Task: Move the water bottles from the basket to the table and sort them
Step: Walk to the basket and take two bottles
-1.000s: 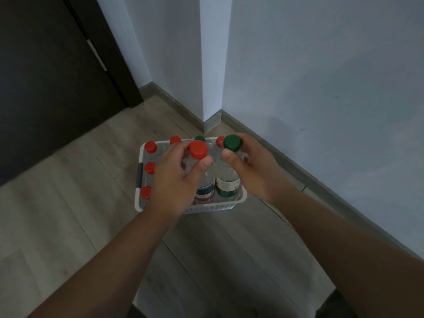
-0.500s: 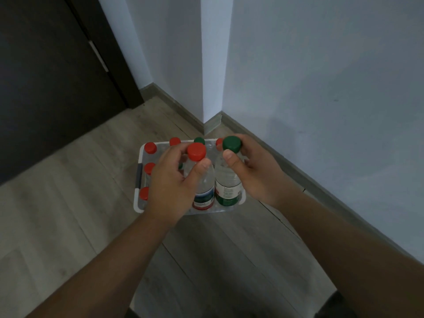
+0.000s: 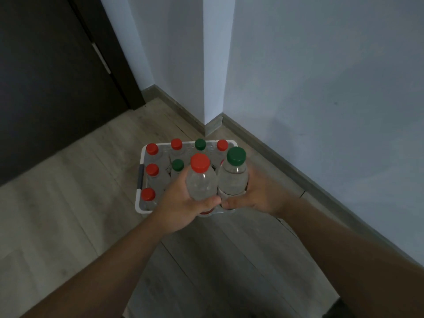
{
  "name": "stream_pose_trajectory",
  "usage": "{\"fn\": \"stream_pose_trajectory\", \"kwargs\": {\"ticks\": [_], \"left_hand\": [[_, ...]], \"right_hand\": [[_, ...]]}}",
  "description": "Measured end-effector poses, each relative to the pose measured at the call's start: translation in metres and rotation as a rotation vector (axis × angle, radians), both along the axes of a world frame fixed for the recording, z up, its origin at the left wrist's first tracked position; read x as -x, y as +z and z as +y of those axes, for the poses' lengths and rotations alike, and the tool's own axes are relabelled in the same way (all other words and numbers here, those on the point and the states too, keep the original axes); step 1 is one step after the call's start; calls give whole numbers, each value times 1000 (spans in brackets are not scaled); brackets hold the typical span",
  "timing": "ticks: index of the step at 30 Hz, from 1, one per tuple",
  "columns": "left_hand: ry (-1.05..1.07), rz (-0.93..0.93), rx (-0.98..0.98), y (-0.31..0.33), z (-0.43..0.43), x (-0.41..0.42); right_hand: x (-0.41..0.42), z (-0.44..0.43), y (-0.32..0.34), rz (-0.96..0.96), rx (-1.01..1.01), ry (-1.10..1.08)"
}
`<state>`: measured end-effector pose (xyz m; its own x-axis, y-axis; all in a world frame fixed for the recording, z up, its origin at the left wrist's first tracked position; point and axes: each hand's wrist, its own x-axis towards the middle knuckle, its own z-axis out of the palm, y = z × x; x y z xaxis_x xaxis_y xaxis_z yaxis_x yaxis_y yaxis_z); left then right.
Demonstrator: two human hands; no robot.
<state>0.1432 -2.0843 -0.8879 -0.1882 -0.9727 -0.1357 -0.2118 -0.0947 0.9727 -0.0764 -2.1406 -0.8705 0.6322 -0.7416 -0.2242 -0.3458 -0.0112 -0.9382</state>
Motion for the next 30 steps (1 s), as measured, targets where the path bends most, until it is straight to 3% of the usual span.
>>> {"fn": "stream_pose_trajectory", "kwargs": {"ticks": [3,13,23,30], "left_hand": [[-58,-55,-37,-16,4,-1],[57,-106,-27,-18,8,0],[316,150,6,34,2,-1],[385,157,27,44,7,-1]], "right_hand": [[2,9,-18,37,-108,-38],[-5,10,-32,-31,-260,-198],[-26,-1,14,-213,-193,-346],[-35,5,34,-87,-87,-426]]}}
